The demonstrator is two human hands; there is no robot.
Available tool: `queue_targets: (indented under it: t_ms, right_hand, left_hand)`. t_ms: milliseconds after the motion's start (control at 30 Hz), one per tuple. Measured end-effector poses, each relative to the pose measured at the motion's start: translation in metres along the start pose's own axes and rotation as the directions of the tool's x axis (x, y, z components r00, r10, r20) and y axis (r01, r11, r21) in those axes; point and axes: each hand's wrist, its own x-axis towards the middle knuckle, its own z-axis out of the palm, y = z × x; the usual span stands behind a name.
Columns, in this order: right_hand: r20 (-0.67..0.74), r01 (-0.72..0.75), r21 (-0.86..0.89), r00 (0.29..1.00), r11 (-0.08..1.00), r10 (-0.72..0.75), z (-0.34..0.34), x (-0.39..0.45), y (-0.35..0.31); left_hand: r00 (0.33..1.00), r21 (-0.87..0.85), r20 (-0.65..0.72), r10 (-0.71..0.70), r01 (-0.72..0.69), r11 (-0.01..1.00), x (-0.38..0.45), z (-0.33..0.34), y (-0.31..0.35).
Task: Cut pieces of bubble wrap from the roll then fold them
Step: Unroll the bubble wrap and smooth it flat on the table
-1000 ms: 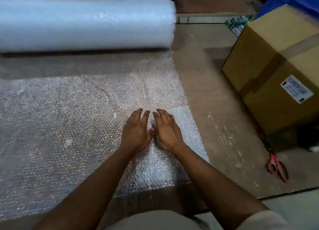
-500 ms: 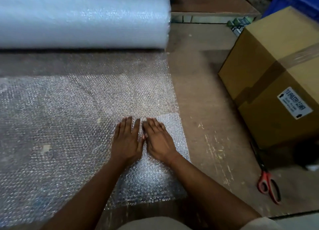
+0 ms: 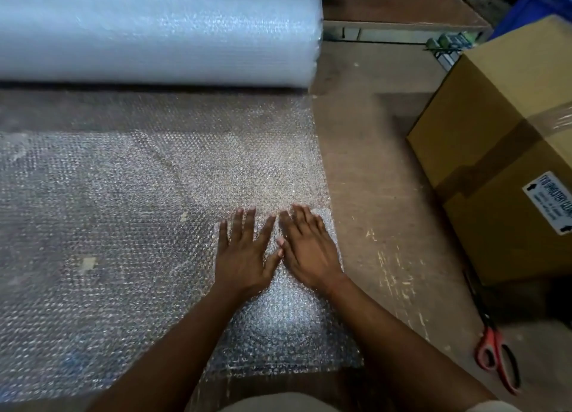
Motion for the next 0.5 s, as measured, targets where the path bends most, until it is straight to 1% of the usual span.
queue_targets:
  t_ms: [133,267,367,433,500]
  right_hand:
    - [0.004,-0.022,-0.038,1.000,0.999,0.022,0.006,-0.004,0.005]
    - [0.022,-0.026,-0.012,0.999,1.000,0.027,0.003,-0.004,0.005]
    - [0.019,-0.089,0.000,0.996,0.996,0.089,0.002,-0.006,0.010]
    - [0.012,-0.131,-0.032,0.991,0.991,0.131,0.005,-0.008,0.015]
    - [0.021,-0.127,-0.055,0.991,0.990,0.128,0.007,-0.011,0.019]
  left_hand:
    - [1.000,0.007,0.008,0.024,-0.024,1.000,0.001,0.004,0.003]
    - [1.000,-0.004,0.015,0.020,-0.020,1.000,0.000,0.005,0.000]
    - [1.000,-0.006,0.023,-0.003,0.003,1.000,0.001,0.000,0.001]
    - [1.000,0.014,0.012,-0.008,0.008,1.000,-0.003,0.000,0.000]
    - [1.000,0.015,0.001,-0.002,0.002,1.000,-0.006,0.001,-0.003]
